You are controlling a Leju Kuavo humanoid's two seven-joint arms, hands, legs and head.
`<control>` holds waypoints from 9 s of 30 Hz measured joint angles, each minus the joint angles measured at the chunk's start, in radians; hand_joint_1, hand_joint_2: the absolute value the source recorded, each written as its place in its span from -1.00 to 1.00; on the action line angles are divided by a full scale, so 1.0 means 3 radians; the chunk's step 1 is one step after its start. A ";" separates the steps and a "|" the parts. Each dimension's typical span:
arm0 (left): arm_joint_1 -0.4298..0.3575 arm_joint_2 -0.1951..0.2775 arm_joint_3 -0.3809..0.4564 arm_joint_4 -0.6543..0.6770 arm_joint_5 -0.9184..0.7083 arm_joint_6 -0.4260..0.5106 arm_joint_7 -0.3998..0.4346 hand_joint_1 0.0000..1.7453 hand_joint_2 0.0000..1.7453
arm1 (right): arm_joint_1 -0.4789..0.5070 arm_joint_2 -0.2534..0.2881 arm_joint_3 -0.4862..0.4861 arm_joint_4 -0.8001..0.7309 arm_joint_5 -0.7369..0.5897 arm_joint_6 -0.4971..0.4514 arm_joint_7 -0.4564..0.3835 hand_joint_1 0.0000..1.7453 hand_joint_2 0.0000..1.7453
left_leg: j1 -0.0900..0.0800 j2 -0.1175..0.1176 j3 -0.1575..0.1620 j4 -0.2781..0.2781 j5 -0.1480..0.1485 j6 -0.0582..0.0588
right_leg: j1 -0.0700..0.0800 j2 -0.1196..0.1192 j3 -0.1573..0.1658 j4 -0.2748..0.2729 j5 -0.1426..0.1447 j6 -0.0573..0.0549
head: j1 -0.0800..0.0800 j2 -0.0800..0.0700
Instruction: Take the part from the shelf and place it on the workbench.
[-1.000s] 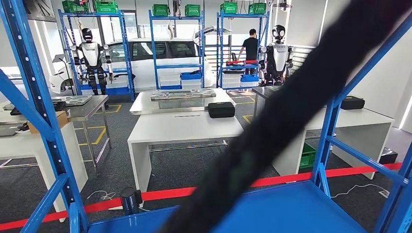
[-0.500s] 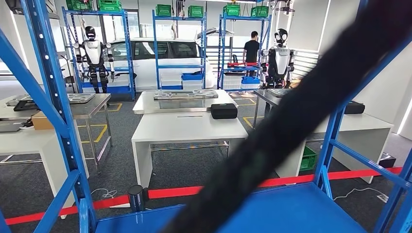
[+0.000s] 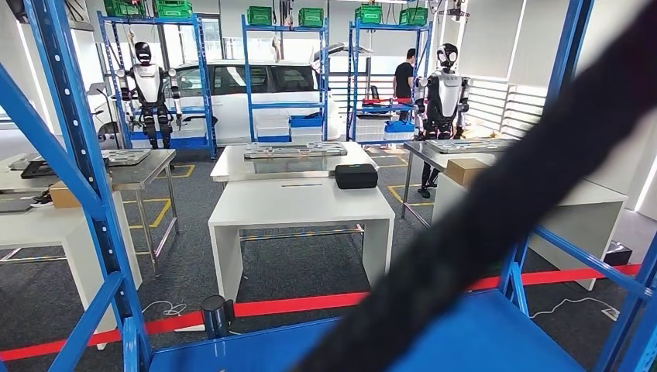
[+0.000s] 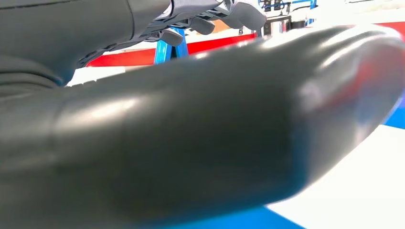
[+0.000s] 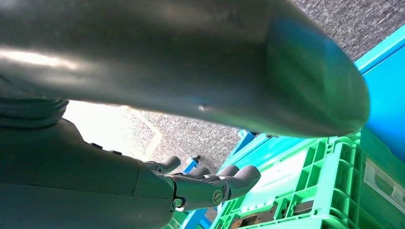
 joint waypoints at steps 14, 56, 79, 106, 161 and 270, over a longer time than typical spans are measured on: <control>0.0074 0.0000 0.0000 0.0000 -0.0002 0.0060 -0.0060 -1.00 -1.00 | 0.0001 0.0001 -0.0045 0.0000 -0.0011 -0.0012 -0.0006 -1.00 -1.00 | 0.0000 0.0000 -0.0001 0.0000 0.0000 0.0000 | 0.0000 0.0000 -0.0001 0.0001 -0.0001 -0.0001 | 0.0002 0.0000; 0.0228 -0.0067 0.0000 -0.0003 -0.0078 0.0054 -0.0220 -1.00 1.00 | 0.0113 0.0001 -0.0185 0.0000 -0.0141 -0.0139 -0.0051 -1.00 -1.00 | 0.0000 0.0000 -0.0001 0.0000 -0.0001 0.0000 | 0.0000 0.0000 -0.0002 0.0001 -0.0002 0.0000 | 0.0001 0.0000; 0.0227 -0.0061 0.0000 -0.0022 -0.0049 0.0052 -0.0181 -1.00 1.00 | 0.0112 0.0001 -0.0186 -0.0001 -0.0094 -0.0111 -0.0050 -1.00 -1.00 | 0.0000 0.0000 0.0000 0.0000 -0.0001 0.0000 | 0.0000 0.0000 0.0000 0.0001 -0.0003 0.0001 | 0.0001 0.0000; 0.0241 -0.0025 0.0075 -0.0040 -0.0010 0.0026 -0.0230 1.00 1.00 | 0.0109 0.0001 -0.0186 0.0000 -0.0072 -0.0105 -0.0047 -1.00 -1.00 | 0.0000 0.0000 0.0001 -0.0001 -0.0002 -0.0002 | 0.0000 0.0000 0.0000 0.0002 -0.0004 0.0000 | 0.0001 0.0000; -0.0436 0.0111 0.0215 -0.0143 -0.0049 0.0130 -0.0232 1.00 1.00 | 0.0065 -0.0001 -0.0217 0.0000 0.0005 -0.0043 -0.0050 -1.00 -1.00 | 0.0000 -0.0001 0.0000 -0.0001 0.0002 -0.0006 | 0.0000 0.0000 -0.0003 0.0008 -0.0003 0.0001 | 0.0001 0.0000; -0.0229 -0.0106 -0.2271 -0.1051 0.1734 0.0203 -0.1297 1.00 1.00 | 0.0077 0.0025 -0.0254 0.0000 0.0080 -0.0060 -0.0149 -1.00 -1.00 | -0.0029 0.0053 -0.0250 0.0137 0.0094 0.0041 | 0.0013 -0.0008 0.0038 0.0355 -0.0231 0.0032 | 0.0018 0.0001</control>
